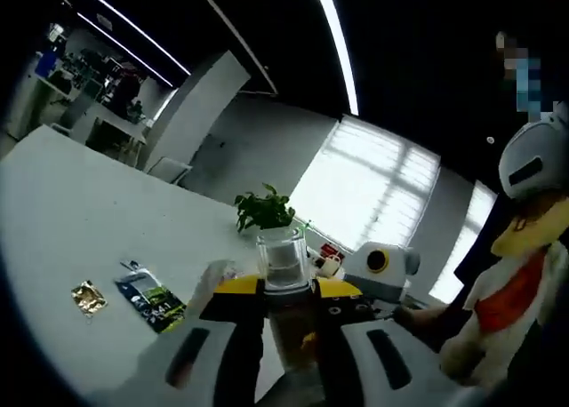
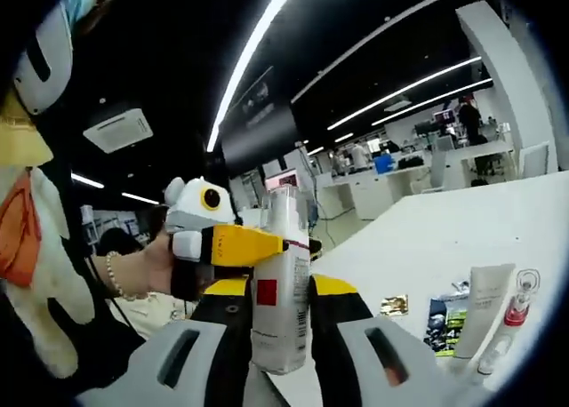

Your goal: Arrange the skincare products in the storage area until every visible bottle or jar stands upright without overlapping.

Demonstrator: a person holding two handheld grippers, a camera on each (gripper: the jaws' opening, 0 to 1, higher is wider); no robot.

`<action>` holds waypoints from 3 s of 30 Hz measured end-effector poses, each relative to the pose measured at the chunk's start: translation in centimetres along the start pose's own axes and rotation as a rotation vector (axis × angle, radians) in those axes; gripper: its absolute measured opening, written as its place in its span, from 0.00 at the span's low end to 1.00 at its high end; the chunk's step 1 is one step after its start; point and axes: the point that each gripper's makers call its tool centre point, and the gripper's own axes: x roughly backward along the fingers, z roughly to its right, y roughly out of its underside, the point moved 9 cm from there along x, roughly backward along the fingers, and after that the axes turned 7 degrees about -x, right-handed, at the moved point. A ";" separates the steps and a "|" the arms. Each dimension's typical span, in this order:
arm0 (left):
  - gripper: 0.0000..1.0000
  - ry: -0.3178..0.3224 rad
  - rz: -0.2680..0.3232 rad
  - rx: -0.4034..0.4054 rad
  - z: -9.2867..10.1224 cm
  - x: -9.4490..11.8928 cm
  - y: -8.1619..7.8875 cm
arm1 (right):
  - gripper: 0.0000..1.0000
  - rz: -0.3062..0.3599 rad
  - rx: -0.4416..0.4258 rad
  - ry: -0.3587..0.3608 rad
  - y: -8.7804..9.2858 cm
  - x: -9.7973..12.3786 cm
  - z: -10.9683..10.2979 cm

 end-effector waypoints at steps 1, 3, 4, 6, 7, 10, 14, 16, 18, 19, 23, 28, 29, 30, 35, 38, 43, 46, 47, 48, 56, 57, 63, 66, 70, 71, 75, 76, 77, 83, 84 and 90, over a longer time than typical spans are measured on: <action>0.15 0.019 -0.004 -0.021 0.3 0.0 -0.3 | 0.25 -0.002 0.003 -0.040 -0.3 0.2 -0.3; 0.15 0.073 -0.017 -0.071 1.0 0.1 -0.9 | 0.25 -0.021 0.029 -0.117 -0.8 0.6 -0.7; 0.15 0.094 -0.030 -0.092 1.3 0.2 -1.0 | 0.25 -0.036 0.035 -0.144 -0.9 0.7 -0.8; 0.15 0.137 -0.069 -0.136 1.8 0.1 -1.5 | 0.24 -0.061 0.075 -0.196 -1.2 0.8 -1.0; 0.15 0.147 -0.080 -0.161 1.9 0.1 -1.6 | 0.24 -0.071 0.084 -0.208 -1.3 0.8 -1.0; 0.14 0.202 -0.101 -0.216 2.4 -0.3 -1.9 | 0.24 -0.099 0.087 -0.258 -1.4 0.6 -1.1; 0.14 0.228 -0.116 -0.227 2.6 -0.4 -2.0 | 0.23 -0.132 0.079 -0.317 -1.6 0.6 -1.2; 0.14 0.255 -0.120 -0.249 2.8 -0.5 -2.0 | 0.22 -0.149 0.084 -0.337 -1.6 0.6 -1.3; 0.14 0.262 -0.130 -0.275 2.8 -0.6 -2.1 | 0.22 -0.143 0.106 -0.327 -1.6 0.7 -1.2; 0.14 0.268 -0.138 -0.297 2.8 -0.6 -2.2 | 0.21 -0.133 0.113 -0.319 -1.6 0.7 -1.2; 0.15 0.262 -0.166 -0.335 2.8 -1.1 -2.6 | 0.20 -0.091 0.089 -0.290 -1.5 0.9 -1.0; 0.16 0.210 -0.192 -0.386 2.8 -1.8 -2.6 | 0.20 -0.074 0.125 -0.233 -1.6 1.3 -0.3; 0.16 0.197 -0.186 -0.388 2.8 -1.9 -2.7 | 0.20 -0.062 0.126 -0.219 -1.7 1.4 -0.2; 0.16 0.181 -0.179 -0.388 2.7 -2.0 -2.7 | 0.20 -0.053 0.129 -0.203 -1.7 1.4 0.0; 0.17 0.128 -0.171 -0.406 2.8 -2.2 -2.5 | 0.20 -0.022 0.126 -0.169 -1.5 1.6 0.4; 0.17 0.121 -0.173 -0.399 2.9 -2.1 -2.4 | 0.20 0.001 0.115 -0.183 -1.0 1.8 0.4; 0.16 0.137 -0.242 -0.427 3.5 -2.3 -1.6 | 0.20 -0.018 0.131 -0.243 -0.1 2.2 0.8; 0.15 0.149 -0.258 -0.444 3.9 -2.8 -1.4 | 0.20 -0.025 0.131 -0.290 0.1 2.6 1.2; 0.15 0.148 -0.261 -0.445 3.9 -2.9 -1.3 | 0.20 -0.031 0.134 -0.294 0.0 2.6 1.3; 0.15 0.149 -0.264 -0.447 3.8 -3.0 -1.3 | 0.20 -0.036 0.137 -0.300 0.0 2.7 1.5; 0.15 0.145 -0.305 -0.475 3.8 -3.2 -1.0 | 0.21 -0.066 0.172 -0.255 0.4 2.8 1.3; 0.15 0.146 -0.311 -0.478 3.8 -3.2 -0.9 | 0.21 -0.076 0.178 -0.239 0.6 2.8 1.2; 0.15 0.152 -0.357 -0.497 3.6 -3.3 0.1 | 0.21 -0.153 0.236 -0.157 1.1 3.0 1.0; 0.15 0.151 -0.378 -0.509 3.3 -3.3 0.2 | 0.22 -0.198 0.280 -0.105 1.1 3.0 1.0; 0.15 0.147 -0.394 -0.513 3.0 -3.3 0.3 | 0.22 -0.216 0.300 -0.071 1.3 2.8 1.0; 0.15 0.144 -0.403 -0.509 3.0 -3.3 0.4 | 0.22 -0.226 0.301 -0.066 1.4 2.8 1.1; 0.15 0.137 -0.424 -0.515 3.1 -3.6 1.0 | 0.22 -0.256 0.310 -0.050 1.7 3.0 1.4; 0.15 0.134 -0.430 -0.513 3.1 -3.7 1.1 | 0.22 -0.262 0.312 -0.049 1.8 3.0 1.4; 0.15 0.132 -0.437 -0.518 3.3 -3.9 1.3 | 0.22 -0.266 0.314 -0.049 1.9 3.1 1.5; 0.15 0.124 -0.470 -0.512 3.1 -5.2 2.5 | 0.22 -0.322 0.340 -0.030 2.6 4.1 2.6; 0.15 0.122 -0.478 -0.509 3.0 -5.4 2.7 | 0.22 -0.325 0.339 -0.030 2.7 4.2 2.8; 0.16 0.099 -0.531 -0.498 2.5 -6.8 3.6 | 0.22 -0.351 0.334 -0.017 3.6 5.0 4.2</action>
